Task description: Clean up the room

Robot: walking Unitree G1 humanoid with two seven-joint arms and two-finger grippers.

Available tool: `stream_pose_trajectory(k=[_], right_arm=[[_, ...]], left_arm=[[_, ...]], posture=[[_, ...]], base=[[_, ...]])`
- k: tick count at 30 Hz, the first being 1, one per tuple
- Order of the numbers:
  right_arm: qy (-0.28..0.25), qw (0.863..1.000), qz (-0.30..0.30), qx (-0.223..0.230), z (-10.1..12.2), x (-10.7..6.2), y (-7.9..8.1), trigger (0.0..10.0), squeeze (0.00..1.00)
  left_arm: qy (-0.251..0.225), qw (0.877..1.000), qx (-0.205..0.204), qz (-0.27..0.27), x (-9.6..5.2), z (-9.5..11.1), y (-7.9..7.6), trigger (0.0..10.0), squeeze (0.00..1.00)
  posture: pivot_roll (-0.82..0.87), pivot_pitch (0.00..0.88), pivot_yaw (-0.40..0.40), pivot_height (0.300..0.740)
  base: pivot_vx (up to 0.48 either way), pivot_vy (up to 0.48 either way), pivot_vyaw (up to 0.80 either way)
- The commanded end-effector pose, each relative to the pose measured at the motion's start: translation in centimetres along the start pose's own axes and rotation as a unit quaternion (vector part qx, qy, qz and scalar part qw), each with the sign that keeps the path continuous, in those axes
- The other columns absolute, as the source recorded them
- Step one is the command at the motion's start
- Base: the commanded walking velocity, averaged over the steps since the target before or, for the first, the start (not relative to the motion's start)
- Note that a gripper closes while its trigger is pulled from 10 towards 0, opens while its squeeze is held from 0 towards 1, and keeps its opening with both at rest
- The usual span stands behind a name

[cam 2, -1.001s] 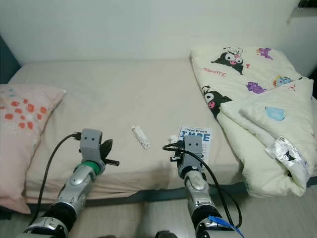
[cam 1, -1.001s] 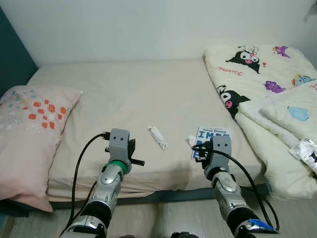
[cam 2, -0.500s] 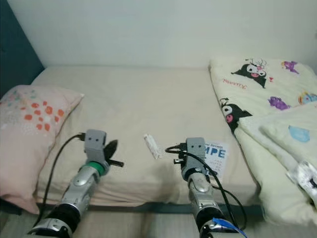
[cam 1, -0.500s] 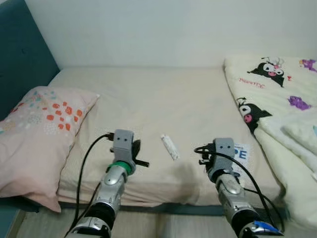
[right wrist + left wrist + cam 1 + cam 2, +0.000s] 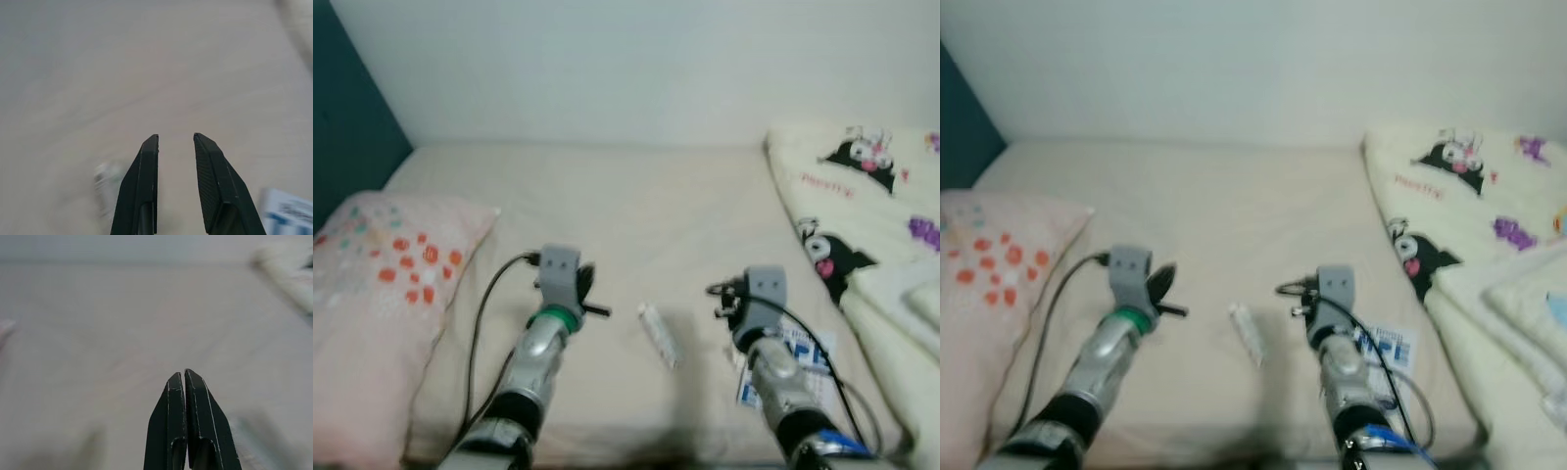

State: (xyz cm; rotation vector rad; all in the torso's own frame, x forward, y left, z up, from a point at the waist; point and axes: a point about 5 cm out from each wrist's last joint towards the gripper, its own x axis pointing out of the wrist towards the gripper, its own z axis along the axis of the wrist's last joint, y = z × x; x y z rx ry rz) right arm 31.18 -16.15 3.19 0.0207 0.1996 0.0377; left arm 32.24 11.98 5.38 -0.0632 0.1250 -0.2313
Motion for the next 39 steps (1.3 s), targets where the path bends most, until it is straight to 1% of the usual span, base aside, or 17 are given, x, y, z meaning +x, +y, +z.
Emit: stream_pose_trajectory(k=[1, 9, 18, 24, 35, 39], right_arm=[[0.023, 1.0, -0.001, 0.002, -1.19, -0.57, -0.13, 10.0, 0.0], [0.024, 1.0, -0.001, 0.009, -1.24, -0.6, -0.11, 10.0, 0.0], [0.024, 0.999, -0.019, 0.026, -1.28, -0.68, -0.66, 10.0, 0.0], [0.041, 0.999, -0.02, 0.004, -1.75, -0.84, -0.81, 10.0, 0.0], [0.047, 0.999, -0.024, 0.009, -2.06, -1.01, -0.89, 10.0, 0.0], [0.048, 0.999, -0.023, 0.011, -2.1, -1.03, -0.83, 10.0, 0.0]], left_arm=[[0.017, 1.0, -0.003, -0.002, -0.45, -0.95, -0.09, 10.0, 0.0], [0.023, 1.0, -0.001, -0.012, -0.54, -1.16, -0.22, 10.0, 0.0], [0.032, 0.999, -0.003, -0.018, -0.57, -1.41, -0.32, 10.0, 0.0], [0.036, 0.999, -0.006, -0.018, -0.61, -1.52, -0.27, 10.0, 0.0], [0.042, 0.999, -0.005, -0.022, -0.7, -1.71, -0.23, 10.0, 0.0], [0.044, 0.999, -0.005, -0.024, -0.74, -1.77, -0.19, 10.0, 0.0]], posture=[[0.08, 0.0, 0.07, 0.74], [0.08, 0.0, 0.07, 0.74], [0.08, 0.0, 0.071, 0.74], [0.08, 0.0, 0.071, 0.74], [0.08, 0.0, 0.072, 0.74], [0.08, 0.0, 0.071, 0.74]], base=[[0.0, 0.0, 0.0], [0.0, 0.0, 0.0], [0.0, 0.0, 0.0], [0.0, 0.0, 0.0], [0.0, 0.0, 0.0], [-0.283, 0.0, 0.0]])
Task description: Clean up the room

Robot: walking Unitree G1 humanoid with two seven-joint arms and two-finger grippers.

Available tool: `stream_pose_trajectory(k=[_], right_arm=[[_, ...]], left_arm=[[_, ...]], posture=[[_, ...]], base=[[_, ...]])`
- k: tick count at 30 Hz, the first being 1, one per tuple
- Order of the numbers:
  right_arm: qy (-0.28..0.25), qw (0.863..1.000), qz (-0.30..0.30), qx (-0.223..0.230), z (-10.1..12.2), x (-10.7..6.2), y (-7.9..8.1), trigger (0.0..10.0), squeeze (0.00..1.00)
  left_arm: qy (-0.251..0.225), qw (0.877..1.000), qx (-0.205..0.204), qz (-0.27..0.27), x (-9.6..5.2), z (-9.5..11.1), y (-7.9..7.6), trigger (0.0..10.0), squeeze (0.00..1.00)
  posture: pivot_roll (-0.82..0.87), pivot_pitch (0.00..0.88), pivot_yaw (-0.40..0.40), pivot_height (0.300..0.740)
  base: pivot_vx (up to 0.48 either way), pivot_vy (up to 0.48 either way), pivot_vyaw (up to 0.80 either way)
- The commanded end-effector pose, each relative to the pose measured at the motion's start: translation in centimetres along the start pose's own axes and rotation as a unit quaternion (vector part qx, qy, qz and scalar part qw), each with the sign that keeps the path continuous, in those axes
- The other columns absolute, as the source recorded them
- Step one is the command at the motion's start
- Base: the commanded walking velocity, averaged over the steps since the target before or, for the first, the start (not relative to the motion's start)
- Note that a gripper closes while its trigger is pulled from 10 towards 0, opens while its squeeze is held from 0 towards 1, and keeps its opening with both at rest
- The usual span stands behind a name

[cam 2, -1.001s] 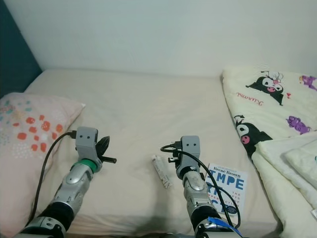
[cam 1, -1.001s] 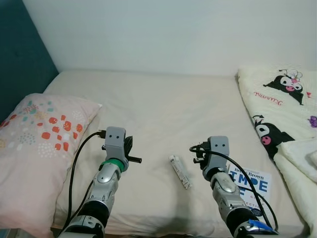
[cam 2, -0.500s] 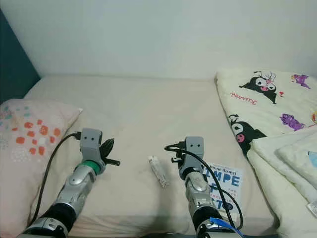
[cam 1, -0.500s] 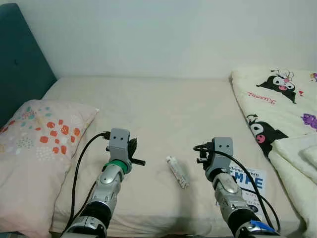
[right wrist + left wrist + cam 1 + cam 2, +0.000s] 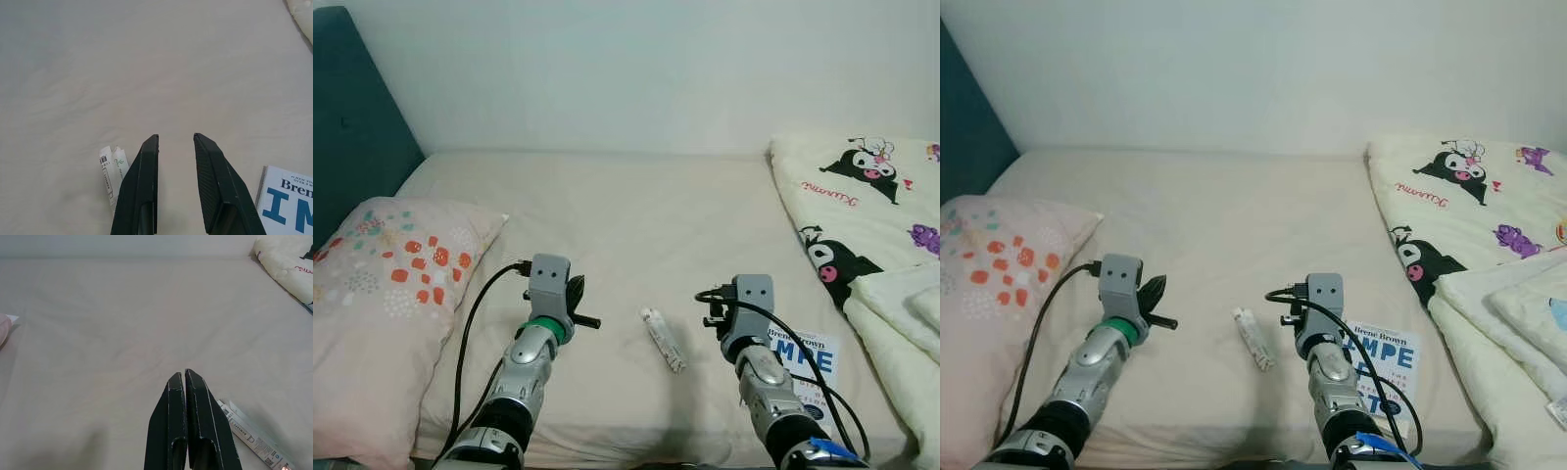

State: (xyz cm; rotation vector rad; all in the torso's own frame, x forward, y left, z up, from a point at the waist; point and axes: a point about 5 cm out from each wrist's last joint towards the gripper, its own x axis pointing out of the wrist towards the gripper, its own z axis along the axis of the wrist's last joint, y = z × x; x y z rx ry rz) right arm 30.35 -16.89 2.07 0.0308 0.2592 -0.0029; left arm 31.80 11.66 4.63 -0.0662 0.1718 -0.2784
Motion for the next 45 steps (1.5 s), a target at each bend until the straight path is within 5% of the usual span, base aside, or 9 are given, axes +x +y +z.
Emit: stream_pose_trajectory(k=[1, 14, 45], right_arm=[[0.018, 1.0, -0.004, 0.003, -0.86, -0.36, -0.12, 10.0, 0.0], [0.019, 1.0, -0.003, 0.009, -0.97, -0.42, -0.01, 10.0, 0.0], [0.028, 0.999, -0.009, 0.033, -1.39, -0.59, -0.16, 10.0, 0.0]], left_arm=[[0.02, 1.0, -0.002, -0.001, -0.44, -0.97, 0.13, 10.0, 0.0], [0.023, 1.0, -0.002, -0.005, -0.48, -1.04, 0.11, 10.0, 0.0], [0.051, 0.998, 0.016, -0.018, -0.33, -1.42, -0.03, 10.0, 0.0]], posture=[[0.08, 0.0, 0.071, 0.74], [0.08, 0.0, 0.074, 0.74], [0.08, 0.0, 0.084, 0.74]], base=[[-0.289, 0.0, 0.0], [-0.288, 0.0, 0.0], [0.0, 0.0, 0.0]])
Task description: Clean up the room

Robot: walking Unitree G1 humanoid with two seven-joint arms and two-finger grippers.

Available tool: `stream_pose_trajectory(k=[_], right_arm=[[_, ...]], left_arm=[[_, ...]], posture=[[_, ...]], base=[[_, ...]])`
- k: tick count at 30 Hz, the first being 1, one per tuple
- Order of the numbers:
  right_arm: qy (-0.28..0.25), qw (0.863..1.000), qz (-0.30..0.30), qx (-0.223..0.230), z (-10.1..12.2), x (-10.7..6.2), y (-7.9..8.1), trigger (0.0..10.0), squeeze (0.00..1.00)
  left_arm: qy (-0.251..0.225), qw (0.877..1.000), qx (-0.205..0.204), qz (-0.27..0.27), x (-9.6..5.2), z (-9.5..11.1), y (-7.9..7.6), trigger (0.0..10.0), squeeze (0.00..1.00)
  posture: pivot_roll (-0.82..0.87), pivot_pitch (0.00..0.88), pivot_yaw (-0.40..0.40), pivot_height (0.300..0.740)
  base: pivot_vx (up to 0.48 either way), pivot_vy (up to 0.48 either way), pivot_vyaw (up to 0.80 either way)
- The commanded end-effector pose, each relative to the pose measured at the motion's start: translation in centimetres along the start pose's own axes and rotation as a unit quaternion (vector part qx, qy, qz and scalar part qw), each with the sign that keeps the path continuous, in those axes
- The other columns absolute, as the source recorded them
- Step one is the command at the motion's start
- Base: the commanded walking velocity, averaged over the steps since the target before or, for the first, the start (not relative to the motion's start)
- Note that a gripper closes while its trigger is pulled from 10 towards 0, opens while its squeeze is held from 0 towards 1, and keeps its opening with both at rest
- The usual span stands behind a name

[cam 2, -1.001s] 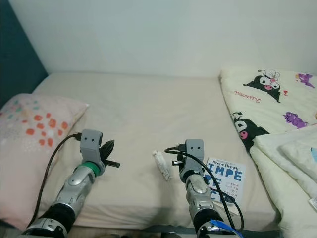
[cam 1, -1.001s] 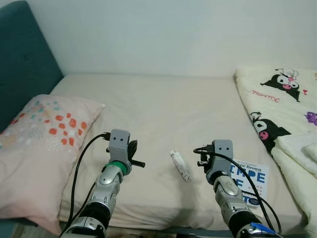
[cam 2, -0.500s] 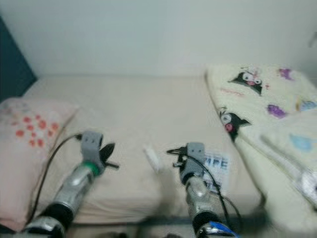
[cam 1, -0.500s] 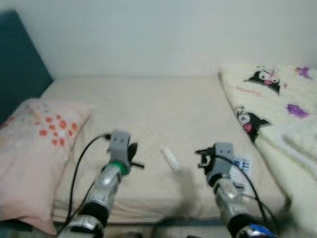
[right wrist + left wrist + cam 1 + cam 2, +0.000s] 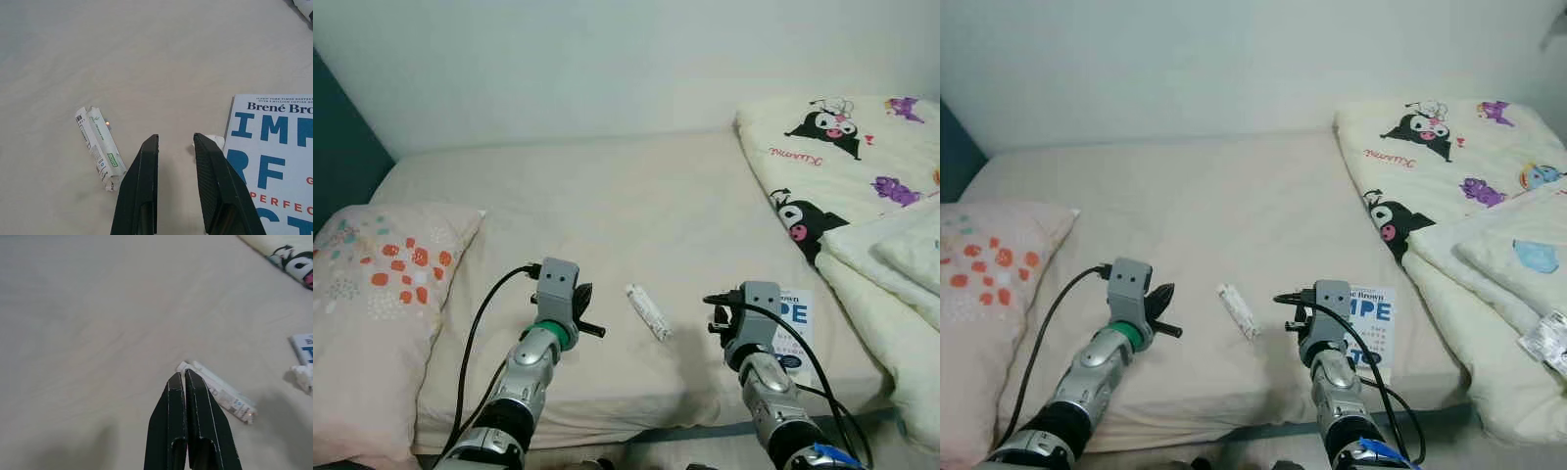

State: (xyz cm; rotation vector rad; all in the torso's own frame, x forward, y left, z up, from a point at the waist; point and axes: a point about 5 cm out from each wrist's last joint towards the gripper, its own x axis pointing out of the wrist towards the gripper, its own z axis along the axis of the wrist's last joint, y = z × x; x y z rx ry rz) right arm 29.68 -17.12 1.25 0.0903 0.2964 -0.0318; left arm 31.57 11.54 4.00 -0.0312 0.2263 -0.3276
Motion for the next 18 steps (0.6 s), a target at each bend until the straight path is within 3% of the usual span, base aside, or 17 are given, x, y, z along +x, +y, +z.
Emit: stream_pose_trajectory(k=[1, 18], right_arm=[[0.01, 1.0, 0.001, 0.002, -0.44, -0.15, 0.08, 10.0, 0.0], [0.01, 1.0, 0.002, 0.002, -0.43, -0.14, 0.11, 10.0, 0.0]], left_arm=[[0.021, 1.0, 0.0, 0.004, -0.2, -0.77, 0.06, 10.0, 0.0], [0.026, 1.0, -0.004, 0.012, -0.26, -0.93, 0.27, 10.0, 0.0]], posture=[[0.08, 0.0, 0.084, 0.74], [0.08, 0.0, 0.083, 0.74]], base=[[0.0, 0.0, 0.0], [0.0, 0.0, 0.0]])
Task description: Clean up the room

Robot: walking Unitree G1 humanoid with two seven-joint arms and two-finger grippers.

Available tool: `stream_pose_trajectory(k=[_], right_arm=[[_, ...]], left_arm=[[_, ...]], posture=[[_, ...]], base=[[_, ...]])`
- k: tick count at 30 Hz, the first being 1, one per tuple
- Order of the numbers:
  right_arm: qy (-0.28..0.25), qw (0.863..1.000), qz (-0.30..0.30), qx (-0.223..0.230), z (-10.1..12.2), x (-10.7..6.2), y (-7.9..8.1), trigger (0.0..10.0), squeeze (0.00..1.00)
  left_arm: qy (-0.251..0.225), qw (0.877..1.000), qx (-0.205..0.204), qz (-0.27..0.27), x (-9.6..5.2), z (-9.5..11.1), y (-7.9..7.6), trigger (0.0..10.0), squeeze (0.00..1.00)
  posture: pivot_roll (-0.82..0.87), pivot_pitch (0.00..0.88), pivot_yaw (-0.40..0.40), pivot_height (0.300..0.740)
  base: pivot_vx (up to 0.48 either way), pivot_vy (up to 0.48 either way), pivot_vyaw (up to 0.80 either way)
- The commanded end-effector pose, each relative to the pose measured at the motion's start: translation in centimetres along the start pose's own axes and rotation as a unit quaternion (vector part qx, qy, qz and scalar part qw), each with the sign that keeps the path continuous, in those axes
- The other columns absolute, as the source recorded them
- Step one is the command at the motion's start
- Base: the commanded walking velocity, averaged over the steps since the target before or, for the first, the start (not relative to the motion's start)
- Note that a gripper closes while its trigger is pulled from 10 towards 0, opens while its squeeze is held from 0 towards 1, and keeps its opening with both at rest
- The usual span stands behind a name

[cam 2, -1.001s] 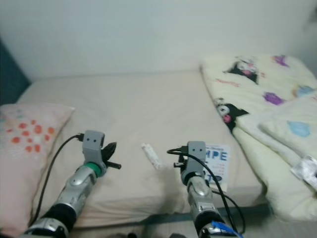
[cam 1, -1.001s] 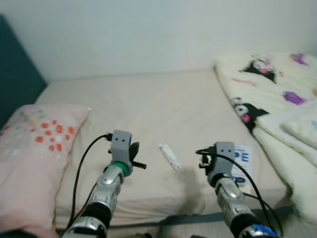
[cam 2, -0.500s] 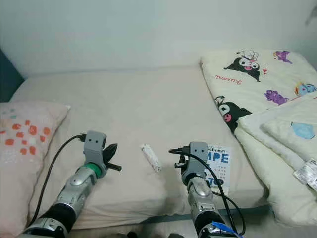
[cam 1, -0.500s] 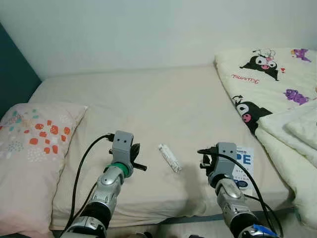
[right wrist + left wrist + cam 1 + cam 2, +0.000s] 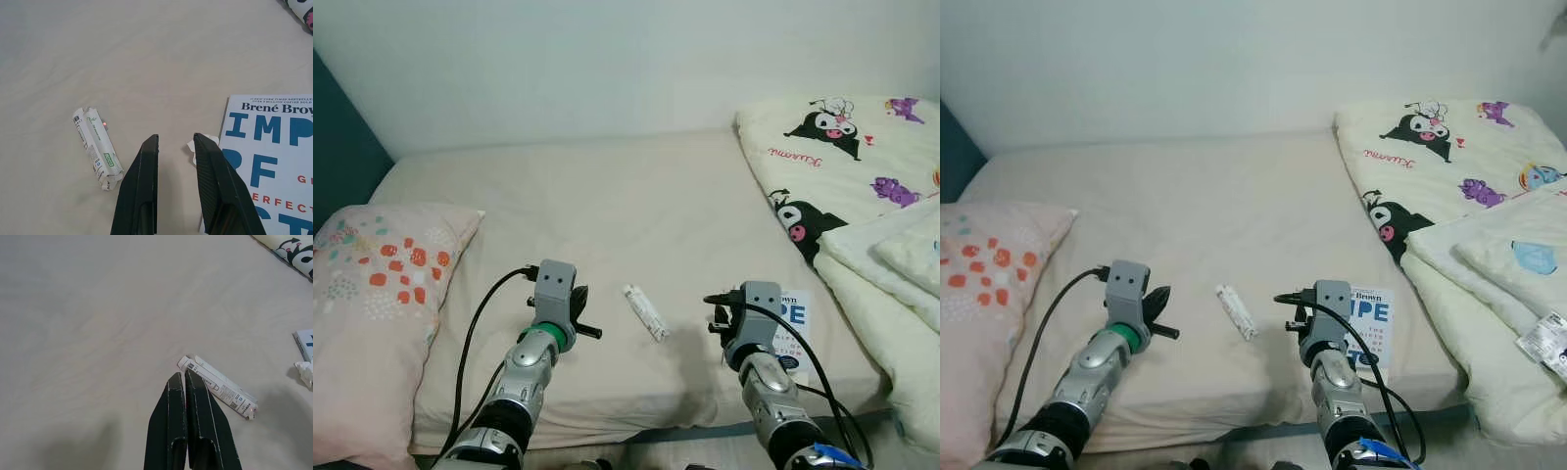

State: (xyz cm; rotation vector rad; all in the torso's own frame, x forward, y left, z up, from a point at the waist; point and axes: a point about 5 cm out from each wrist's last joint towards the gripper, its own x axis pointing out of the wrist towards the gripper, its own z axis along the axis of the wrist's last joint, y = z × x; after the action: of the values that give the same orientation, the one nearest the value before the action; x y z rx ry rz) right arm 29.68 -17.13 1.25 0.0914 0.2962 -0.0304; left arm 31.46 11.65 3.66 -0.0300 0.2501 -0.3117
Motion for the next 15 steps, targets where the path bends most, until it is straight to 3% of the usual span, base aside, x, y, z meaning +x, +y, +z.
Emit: stream_pose_trajectory(k=[1, 15], right_arm=[[0.011, 1.0, 0.001, 0.002, -0.45, -0.14, 0.11, 10.0, 0.0], [0.013, 1.0, 0.006, -0.003, -0.48, -0.12, 0.25, 10.0, 0.0]], left_arm=[[0.015, 1.0, -0.002, 0.003, -0.19, -0.6, 0.15, 10.0, 0.0], [0.02, 1.0, -0.002, 0.0, -0.22, -0.78, 0.05, 10.0, 0.0]], posture=[[0.08, 0.0, 0.083, 0.74], [0.08, 0.0, 0.083, 0.74]], base=[[0.0, 0.0, 0.0], [0.0, 0.0, 0.0]])
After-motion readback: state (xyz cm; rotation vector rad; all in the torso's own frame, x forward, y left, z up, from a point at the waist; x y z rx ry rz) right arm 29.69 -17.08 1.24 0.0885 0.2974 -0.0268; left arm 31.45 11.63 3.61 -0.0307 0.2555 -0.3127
